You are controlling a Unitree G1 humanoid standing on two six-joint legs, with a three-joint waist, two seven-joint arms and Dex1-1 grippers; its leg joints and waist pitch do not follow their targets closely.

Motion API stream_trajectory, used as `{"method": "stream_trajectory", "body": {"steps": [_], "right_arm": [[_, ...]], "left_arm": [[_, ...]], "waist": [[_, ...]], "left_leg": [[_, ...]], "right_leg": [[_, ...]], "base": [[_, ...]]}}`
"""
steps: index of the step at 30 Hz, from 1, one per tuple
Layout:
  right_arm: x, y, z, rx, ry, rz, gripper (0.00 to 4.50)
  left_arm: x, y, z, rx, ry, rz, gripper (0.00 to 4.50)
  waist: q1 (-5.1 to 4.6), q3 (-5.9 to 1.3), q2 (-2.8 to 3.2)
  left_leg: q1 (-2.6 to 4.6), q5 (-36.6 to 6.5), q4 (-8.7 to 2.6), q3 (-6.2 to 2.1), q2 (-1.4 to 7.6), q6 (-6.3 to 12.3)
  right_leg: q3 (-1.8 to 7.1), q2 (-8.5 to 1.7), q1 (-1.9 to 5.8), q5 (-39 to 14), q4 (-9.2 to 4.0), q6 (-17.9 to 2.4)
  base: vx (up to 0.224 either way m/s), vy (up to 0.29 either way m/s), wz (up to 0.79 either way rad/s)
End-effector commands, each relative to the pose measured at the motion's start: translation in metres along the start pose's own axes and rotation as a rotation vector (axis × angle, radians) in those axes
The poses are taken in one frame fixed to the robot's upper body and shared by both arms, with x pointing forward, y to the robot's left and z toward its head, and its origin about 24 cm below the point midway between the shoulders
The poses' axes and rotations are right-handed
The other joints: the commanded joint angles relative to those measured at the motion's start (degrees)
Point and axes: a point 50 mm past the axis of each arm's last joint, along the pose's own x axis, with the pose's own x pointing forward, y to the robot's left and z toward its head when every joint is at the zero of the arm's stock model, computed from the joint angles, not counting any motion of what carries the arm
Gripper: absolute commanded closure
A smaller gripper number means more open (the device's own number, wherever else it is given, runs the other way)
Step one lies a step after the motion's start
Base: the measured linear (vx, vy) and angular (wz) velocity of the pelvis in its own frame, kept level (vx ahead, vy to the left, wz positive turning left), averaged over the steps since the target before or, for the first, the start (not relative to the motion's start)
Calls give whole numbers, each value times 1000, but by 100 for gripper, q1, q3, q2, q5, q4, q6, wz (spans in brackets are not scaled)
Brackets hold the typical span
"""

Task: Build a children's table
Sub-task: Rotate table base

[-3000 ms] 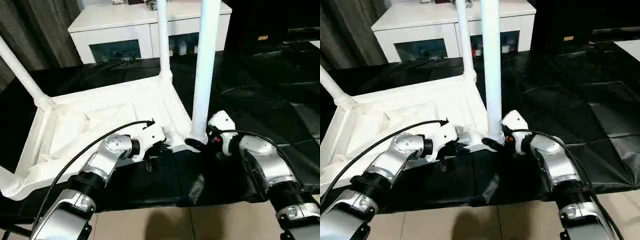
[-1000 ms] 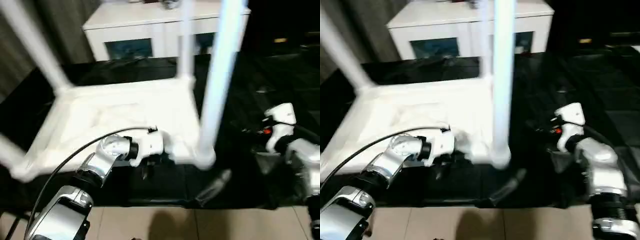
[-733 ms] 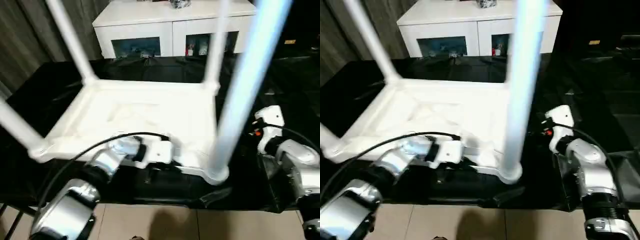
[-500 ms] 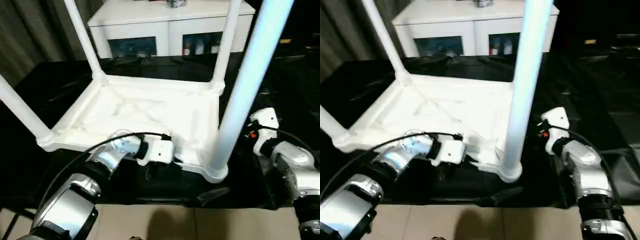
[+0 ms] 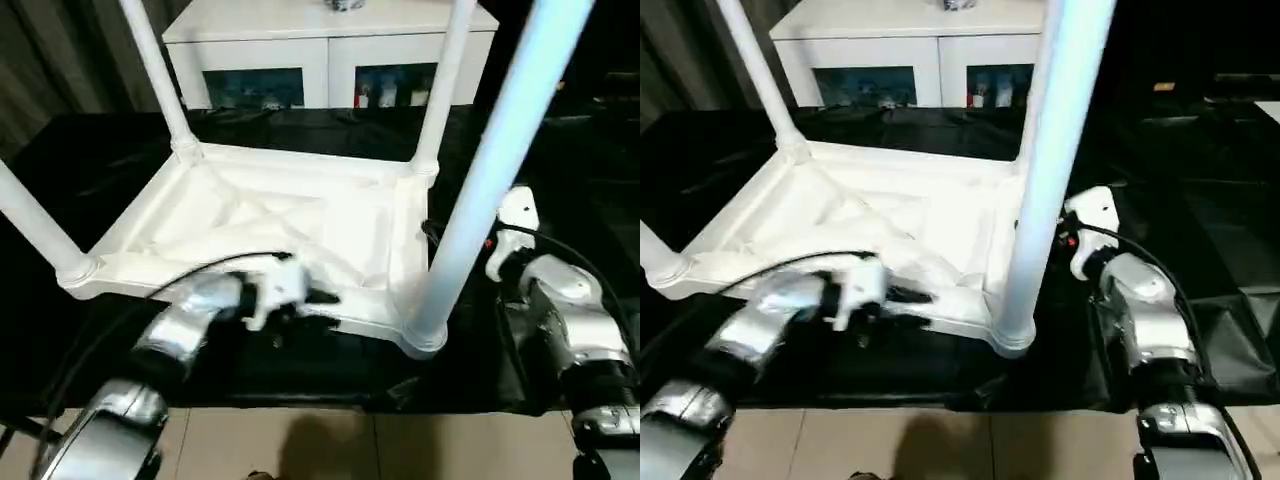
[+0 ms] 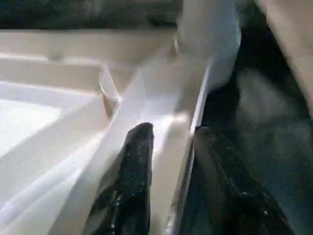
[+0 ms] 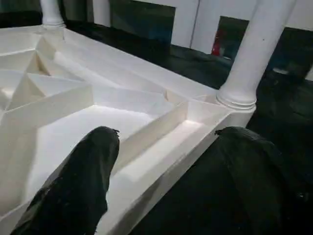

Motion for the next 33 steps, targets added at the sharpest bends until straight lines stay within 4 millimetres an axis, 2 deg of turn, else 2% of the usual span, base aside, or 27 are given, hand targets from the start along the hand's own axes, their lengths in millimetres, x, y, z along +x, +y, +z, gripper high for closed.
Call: {"method": "stream_trajectory", "body": {"steps": [1,3,4,5,8,9,11,12,15,17,18,19,20,21,22,23,24,25,26,27,28,29,31,32,33], "right_arm": [[5,0,6,-17,-17,-4,82],[11,3,8,-21,-23,-4,82],[14,4,9,-25,-25,-4,82],[17,5,10,-27,-27,-2,82],[20,6,11,-40,-28,0,82],[20,6,11,-40,-28,0,82],[25,11,11,-50,-29,8,82],[27,13,12,-51,-33,13,82],[32,18,13,-52,-42,36,82],[37,23,14,-70,-38,69,82],[39,25,14,-88,-31,87,82],[41,28,13,-116,-13,105,82],[44,30,11,-151,22,120,82],[44,30,11,-151,22,120,82],[45,30,9,-165,51,122,82],[47,30,1,-223,138,132,82],[47,29,-3,-260,186,135,82],[48,28,-5,-284,216,135,82],[48,26,-7,-318,249,130,82],[48,25,-8,-338,267,127,82],[48,23,-8,-359,282,121,82],[47,21,-8,-392,299,119,82],[47,18,-8,-420,315,115,82],[47,16,-8,-439,330,113,82],[46,13,-8,-464,358,118,82]], "left_arm": [[-8,2,10,-14,-28,12,265],[-18,-5,15,-75,-41,-7,255],[-21,-8,16,-97,-31,-28,255],[-25,-11,15,-121,4,-54,234],[-30,-16,11,-151,85,-81,225],[-30,-16,11,-151,85,-81,225],[-37,-23,1,-182,206,-116,202],[-40,-24,-1,-196,240,-113,193],[-43,-25,-2,-211,275,-79,182],[-44,-26,-2,-223,307,-64,152],[-43,-26,-3,-219,319,-45,152],[-42,-23,-5,-208,328,-10,149],[-40,-18,-7,-187,337,43,147],[-40,-18,-7,-187,337,43,137],[-39,-15,-7,-176,341,72,123],[-38,-10,-10,-178,344,130,111],[-38,-8,-11,-183,355,152,111],[-38,-7,-12,-186,362,164,95],[-39,-7,-13,-188,374,172,95],[-39,-8,-14,-190,382,177,95],[-40,-8,-15,-193,388,182,87],[-40,-9,-15,-194,394,190,70],[-41,-9,-16,-196,398,196,63],[-41,-9,-17,-199,401,203,41],[-42,-9,-19,-202,412,222,41]], "waist": [[-16,-412,-112],[-17,-410,-126],[-19,-402,-99],[-49,-396,-97],[-75,-387,-83],[-74,-389,-58],[-80,-397,-43],[-110,-401,-12],[-132,-403,-21],[-139,-411,-11],[-144,-408,-14],[-164,-404,-32],[-171,-404,-27],[-173,-404,-20],[-175,-413,-39],[-177,-419,-30],[-195,-408,-82],[-168,-402,-51],[-176,-397,-73],[-177,-391,-65],[-196,-392,-89],[-216,-402,-82],[-225,-404,-91],[-223,-404,-82],[-225,-406,-79]], "left_leg": [[227,-1198,-452,-141,315,378],[224,-1245,-459,-147,322,308],[234,-1287,-472,-150,322,258],[230,-1323,-482,-153,313,201],[254,-1433,-481,-150,289,117],[266,-1446,-481,-149,288,91],[265,-1405,-483,-155,283,51],[258,-1392,-480,-159,273,44],[261,-1398,-475,-157,261,17],[263,-1428,-472,-165,271,19],[259,-1430,-476,-168,270,16],[256,-1472,-472,-166,262,18],[254,-1473,-465,-166,260,23],[253,-1469,-466,-170,257,23],[257,-1424,-453,-168,254,33],[248,-1341,-442,-169,251,56],[243,-1333,-445,-164,244,55],[256,-1460,-436,-157,247,31],[233,-1519,-440,-164,249,35],[215,-1553,-449,-183,253,8],[228,-1626,-453,-183,250,-10],[224,-1606,-450,-196,252,-5],[227,-1581,-442,-188,250,19],[221,-1525,-434,-186,254,74],[224,-1501,-428,-186,254,84]], "right_leg": [[84,-70,153,-817,-294,-1531],[89,-87,167,-848,-268,-1519],[88,-83,153,-931,-280,-1507],[90,-70,151,-969,-282,-1487],[102,-52,141,-1081,-306,-1410],[104,-50,135,-1065,-305,-1401],[105,-41,146,-917,-294,-1393],[99,-38,147,-826,-280,-1394],[98,-34,162,-718,-285,-1448],[96,-41,172,-650,-267,-1495],[92,-37,172,-636,-262,-1505],[82,-23,160,-657,-266,-1521],[89,-31,170,-638,-267,-1521],[88,-33,174,-646,-272,-1516],[93,-40,186,-592,-275,-1527],[85,-31,185,-538,-261,-1553],[75,-6,177,-571,-268,-1582],[90,-39,172,-735,-285,-1596],[95,-55,189,-822,-294,-1569],[92,-62,202,-923,-287,-1528],[91,-56,191,-1037,-310,-1463],[93,-57,196,-1009,-303,-1458],[93,-54,194,-944,-306,-1474],[91,-51,187,-873,-293,-1505],[86,-43,187,-838,-282,-1526]], "base": [[0,0,0],[0,0,0],[0,0,0],[0,0,0],[0,0,0],[0,0,0],[0,0,0],[0,0,0],[0,0,0],[0,0,0],[0,0,0],[0,0,0],[0,0,0],[0,0,0],[0,0,0],[0,0,0],[0,0,0],[0,0,0],[0,0,0],[0,0,0],[0,0,0],[0,0,0],[0,0,0],[0,0,0],[0,0,0]]}}
